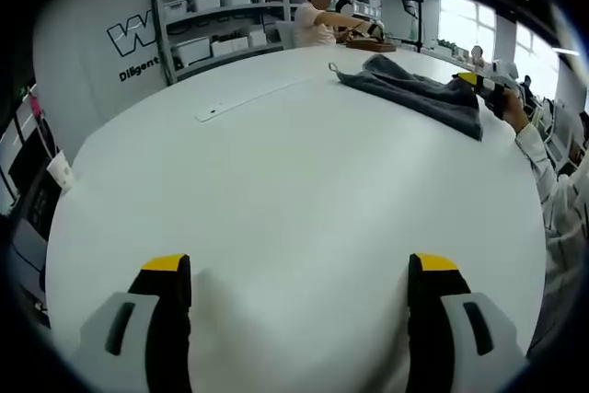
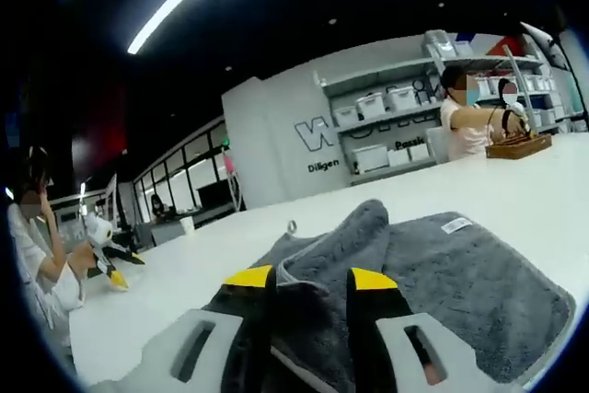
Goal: Open the folded towel by lifting each exposed corner and separating the folded layers until the towel lies flat within the target outline without major curled edges
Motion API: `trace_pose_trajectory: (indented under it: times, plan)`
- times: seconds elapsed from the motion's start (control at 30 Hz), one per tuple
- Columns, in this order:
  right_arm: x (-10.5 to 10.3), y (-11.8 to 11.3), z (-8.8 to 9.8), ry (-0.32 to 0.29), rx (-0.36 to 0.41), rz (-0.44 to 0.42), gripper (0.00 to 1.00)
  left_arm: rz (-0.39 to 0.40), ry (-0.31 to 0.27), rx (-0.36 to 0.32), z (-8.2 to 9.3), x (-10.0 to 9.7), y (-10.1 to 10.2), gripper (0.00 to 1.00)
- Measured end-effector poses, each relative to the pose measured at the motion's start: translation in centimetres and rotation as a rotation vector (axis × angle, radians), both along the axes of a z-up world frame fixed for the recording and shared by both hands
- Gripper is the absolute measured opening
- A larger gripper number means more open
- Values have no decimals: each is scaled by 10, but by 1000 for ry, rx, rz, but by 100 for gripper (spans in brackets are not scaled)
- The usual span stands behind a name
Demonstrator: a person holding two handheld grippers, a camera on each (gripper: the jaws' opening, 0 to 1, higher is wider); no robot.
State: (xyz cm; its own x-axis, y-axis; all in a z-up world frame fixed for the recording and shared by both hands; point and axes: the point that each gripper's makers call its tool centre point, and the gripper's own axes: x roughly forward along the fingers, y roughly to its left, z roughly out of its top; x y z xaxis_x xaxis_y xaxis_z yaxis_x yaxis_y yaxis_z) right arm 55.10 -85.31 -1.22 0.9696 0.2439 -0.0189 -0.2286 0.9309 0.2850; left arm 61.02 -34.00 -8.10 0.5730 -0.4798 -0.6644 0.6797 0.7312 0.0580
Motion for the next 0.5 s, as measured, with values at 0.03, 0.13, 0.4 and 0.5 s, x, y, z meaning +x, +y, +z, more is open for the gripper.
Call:
trace_pose_trajectory:
  times: [0.03,0.13,0.4,0.5]
  plan:
    - [-2,2,1,-4,-1,1,21,-1,0,0,0,0,0,96]
    - [0,11,4,6,-7,30,22,-3,2,2,0,-1,-1,96]
    - [4,26,-16,152,-152,37,16,-11,-14,-3,5,-2,-1,96]
    - [3,30,-17,159,-157,49,1,-17,-21,-7,8,-2,-2,96]
